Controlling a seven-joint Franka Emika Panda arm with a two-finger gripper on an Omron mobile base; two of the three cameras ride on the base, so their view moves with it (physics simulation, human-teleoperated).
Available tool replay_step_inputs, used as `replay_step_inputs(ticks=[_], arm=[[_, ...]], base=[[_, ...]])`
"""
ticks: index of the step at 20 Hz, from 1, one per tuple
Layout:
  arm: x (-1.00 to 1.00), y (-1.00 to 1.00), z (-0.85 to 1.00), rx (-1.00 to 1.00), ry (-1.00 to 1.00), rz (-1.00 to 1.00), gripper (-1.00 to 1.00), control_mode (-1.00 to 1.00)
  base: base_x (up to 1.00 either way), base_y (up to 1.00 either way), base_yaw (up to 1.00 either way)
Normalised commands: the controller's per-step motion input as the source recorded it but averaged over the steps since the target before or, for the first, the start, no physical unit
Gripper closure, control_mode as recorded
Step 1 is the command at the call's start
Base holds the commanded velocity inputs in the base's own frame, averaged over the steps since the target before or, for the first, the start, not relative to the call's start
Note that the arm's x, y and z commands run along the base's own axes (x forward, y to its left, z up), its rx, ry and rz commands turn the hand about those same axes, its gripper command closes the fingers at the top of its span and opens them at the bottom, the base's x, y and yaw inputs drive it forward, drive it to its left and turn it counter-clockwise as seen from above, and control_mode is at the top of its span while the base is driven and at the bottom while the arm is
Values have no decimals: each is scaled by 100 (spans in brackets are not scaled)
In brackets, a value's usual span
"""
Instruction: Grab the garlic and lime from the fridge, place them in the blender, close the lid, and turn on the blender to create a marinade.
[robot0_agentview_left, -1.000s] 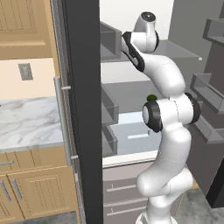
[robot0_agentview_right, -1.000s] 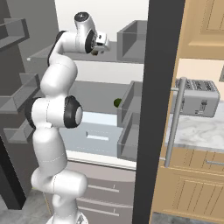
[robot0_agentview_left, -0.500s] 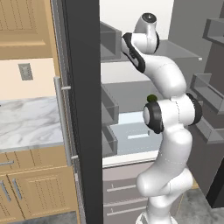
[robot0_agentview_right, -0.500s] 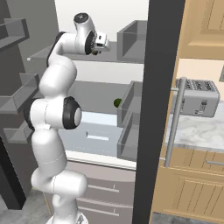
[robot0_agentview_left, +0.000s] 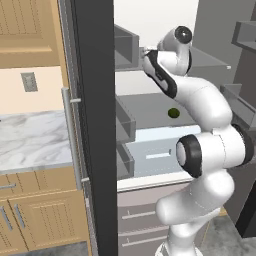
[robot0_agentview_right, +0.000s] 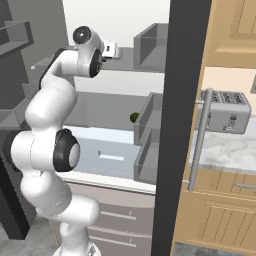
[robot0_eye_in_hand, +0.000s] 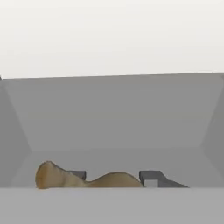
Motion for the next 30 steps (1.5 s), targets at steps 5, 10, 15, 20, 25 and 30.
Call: replay_step_inputs(ticks=[5,10,15,20,25,30], arm=[[-100,0,11,0,-46,0,100,-100],[-100,0,48,0,-23,-1,100,-100],[-100,0,57,0,-1,-1,100,-100],[-100,0,36,0,22,0,100,-100],[-100,0,3,0,39,0,100,-100],[-100,0,-68,-3,37,0,100,-100]], base=[[0,0,0],[0,0,0],[0,0,0],[0,0,0],[0,0,0],[0,0,0]])
